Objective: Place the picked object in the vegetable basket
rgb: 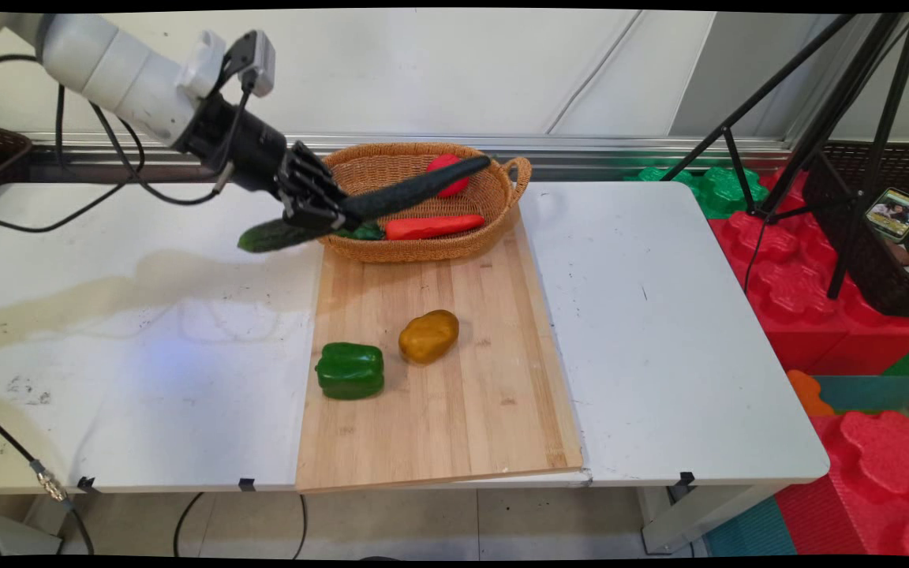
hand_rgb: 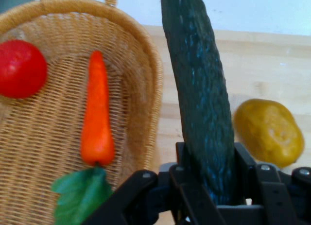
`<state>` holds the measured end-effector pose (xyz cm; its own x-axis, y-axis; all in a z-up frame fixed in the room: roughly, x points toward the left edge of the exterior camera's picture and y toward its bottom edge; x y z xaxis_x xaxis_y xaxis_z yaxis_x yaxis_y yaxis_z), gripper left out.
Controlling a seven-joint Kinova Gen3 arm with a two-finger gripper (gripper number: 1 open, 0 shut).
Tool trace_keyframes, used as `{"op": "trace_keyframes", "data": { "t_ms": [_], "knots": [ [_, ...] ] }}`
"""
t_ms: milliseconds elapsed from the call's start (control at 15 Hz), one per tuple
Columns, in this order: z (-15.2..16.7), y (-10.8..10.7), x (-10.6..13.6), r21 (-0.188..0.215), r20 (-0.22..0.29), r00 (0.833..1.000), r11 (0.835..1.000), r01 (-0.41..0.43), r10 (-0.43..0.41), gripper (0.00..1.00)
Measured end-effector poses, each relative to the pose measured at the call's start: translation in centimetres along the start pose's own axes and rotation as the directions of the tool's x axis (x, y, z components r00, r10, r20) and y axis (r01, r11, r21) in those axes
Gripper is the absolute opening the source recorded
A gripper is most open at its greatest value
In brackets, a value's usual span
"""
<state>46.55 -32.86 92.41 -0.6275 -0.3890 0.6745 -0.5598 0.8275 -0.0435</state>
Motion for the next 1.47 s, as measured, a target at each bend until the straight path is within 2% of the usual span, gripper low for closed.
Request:
{"op": "trace_keyframes", "data": {
  "t_ms": [400,867,1467],
  "knots": [
    [-0.3,-2.8,1.1,0.068,0.009,0.998,0.996,-0.059,0.058,0.0],
    [2.7,-6.5,2.1,0.133,0.045,0.991,0.983,-0.129,0.124,0.0],
    [8.6,-10.0,2.4,0.137,0.107,0.97,0.963,-0.234,0.22,0.0]
  ]
}}
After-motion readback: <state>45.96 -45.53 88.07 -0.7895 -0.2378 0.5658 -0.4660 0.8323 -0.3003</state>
